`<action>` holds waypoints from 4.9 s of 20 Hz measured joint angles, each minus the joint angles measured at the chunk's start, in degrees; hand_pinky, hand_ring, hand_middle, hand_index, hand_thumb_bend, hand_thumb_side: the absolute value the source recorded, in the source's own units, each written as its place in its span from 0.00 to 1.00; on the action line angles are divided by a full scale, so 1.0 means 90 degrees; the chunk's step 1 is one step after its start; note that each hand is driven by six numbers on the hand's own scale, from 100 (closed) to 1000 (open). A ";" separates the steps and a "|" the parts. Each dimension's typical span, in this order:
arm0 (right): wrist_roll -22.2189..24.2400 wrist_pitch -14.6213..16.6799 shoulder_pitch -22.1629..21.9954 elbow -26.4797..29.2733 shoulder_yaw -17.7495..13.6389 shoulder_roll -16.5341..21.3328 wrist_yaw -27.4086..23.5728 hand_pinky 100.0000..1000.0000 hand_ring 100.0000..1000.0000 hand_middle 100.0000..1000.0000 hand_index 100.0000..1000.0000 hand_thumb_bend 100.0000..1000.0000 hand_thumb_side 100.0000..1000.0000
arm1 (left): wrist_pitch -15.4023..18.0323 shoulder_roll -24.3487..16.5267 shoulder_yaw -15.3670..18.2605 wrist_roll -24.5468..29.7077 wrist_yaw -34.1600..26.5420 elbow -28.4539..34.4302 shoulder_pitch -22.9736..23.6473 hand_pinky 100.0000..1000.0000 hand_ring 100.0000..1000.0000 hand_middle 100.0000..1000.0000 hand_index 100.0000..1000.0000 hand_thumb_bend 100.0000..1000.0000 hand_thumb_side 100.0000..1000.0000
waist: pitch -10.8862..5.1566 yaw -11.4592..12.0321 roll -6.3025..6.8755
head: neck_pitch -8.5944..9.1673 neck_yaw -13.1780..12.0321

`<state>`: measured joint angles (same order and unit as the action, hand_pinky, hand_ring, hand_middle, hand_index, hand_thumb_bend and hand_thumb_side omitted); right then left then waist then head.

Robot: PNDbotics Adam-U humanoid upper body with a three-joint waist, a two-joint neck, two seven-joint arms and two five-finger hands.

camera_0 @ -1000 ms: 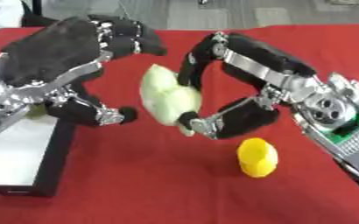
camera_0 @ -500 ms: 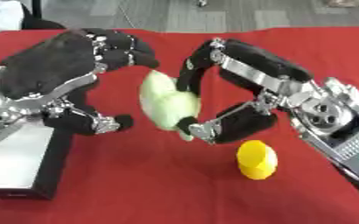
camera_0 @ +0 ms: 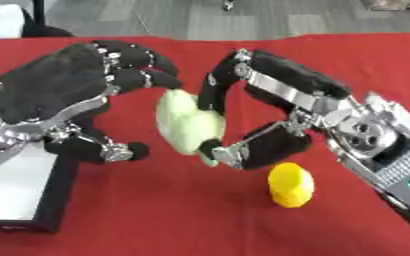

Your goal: Pick up the objects with one hand, pass them to the other hand, and then place them into the box on the other side of the table.

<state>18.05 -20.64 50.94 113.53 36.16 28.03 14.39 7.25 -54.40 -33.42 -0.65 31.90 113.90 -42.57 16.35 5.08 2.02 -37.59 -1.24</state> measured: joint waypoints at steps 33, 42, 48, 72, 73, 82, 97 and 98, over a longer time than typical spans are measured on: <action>0.0008 -0.0056 -0.0011 0.0020 0.0101 -0.0001 0.0175 0.74 0.51 0.33 0.26 0.14 0.00 | -0.0015 0.0236 -0.0348 0.0033 0.0018 -0.0005 -0.0309 0.74 0.78 0.71 0.80 0.46 0.00 | 0.0000 0.0008 0.0000 | -0.0070 -0.0101; 0.0000 -0.0103 -0.0022 0.0022 0.0115 0.0001 0.0250 0.74 0.51 0.33 0.26 0.15 0.00 | -0.0056 0.0249 -0.0392 -0.0027 -0.0164 -0.0005 -0.0351 0.73 0.74 0.60 0.71 0.30 0.00 | 0.0000 0.0008 0.0000 | -0.0077 -0.0103; 0.0012 -0.0116 -0.0031 0.0025 0.0111 0.0002 0.0272 0.74 0.51 0.33 0.26 0.15 0.00 | -0.0119 0.0282 -0.0431 -0.0090 -0.0303 -0.0009 -0.0370 0.72 0.72 0.57 0.69 0.23 0.00 | 0.0000 0.0008 0.0000 | -0.0107 -0.0103; -0.0147 -0.0343 -0.0059 0.0063 0.0111 0.0010 0.0353 0.80 0.67 0.54 0.47 0.18 0.00 | -0.0231 0.0285 -0.0506 -0.0238 -0.0825 -0.0045 -0.0388 0.69 0.57 0.35 0.37 0.00 0.08 | 0.0000 0.0006 0.0000 | -0.0123 -0.0113; -0.0157 -0.0366 -0.0059 0.0063 0.0112 0.0017 0.0398 0.80 0.69 0.57 0.50 0.19 0.00 | -0.0253 0.0285 -0.0506 -0.0229 -0.0828 -0.0045 -0.0384 0.69 0.57 0.35 0.37 0.00 0.08 | 0.0000 0.0006 0.0000 | -0.0123 -0.0119; 0.0058 -0.0507 -0.0061 0.0063 0.0128 0.0067 0.0962 0.86 0.80 0.72 0.71 0.30 0.00 | -0.0440 0.0285 -0.0503 -0.0141 -0.0845 -0.0044 -0.0345 0.69 0.56 0.30 0.32 0.00 0.10 | 0.0000 0.0000 0.0000 | -0.0123 -0.0130; 0.0375 -0.0370 -0.0063 0.0061 0.0127 0.0107 0.1274 0.88 0.85 0.78 0.77 0.38 0.00 | -0.0918 0.0226 -0.0339 -0.0073 -0.0843 -0.0006 -0.0070 0.68 0.51 0.28 0.30 0.00 0.10 | 0.0000 -0.0042 0.0000 | -0.0124 -0.0182; 0.0375 -0.0370 -0.0063 0.0061 0.0114 0.0111 0.1287 0.88 0.85 0.78 0.77 0.38 0.00 | -0.0969 0.0192 -0.0301 -0.0072 -0.0834 -0.0005 -0.0017 0.68 0.52 0.28 0.30 0.00 0.10 | 0.0000 -0.0043 0.0000 | -0.0124 -0.0184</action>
<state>21.43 -23.97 50.37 114.08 37.19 29.03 25.98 -1.48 -52.68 -36.14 -1.30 24.39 113.85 -42.72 16.35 4.69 2.02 -38.70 -2.89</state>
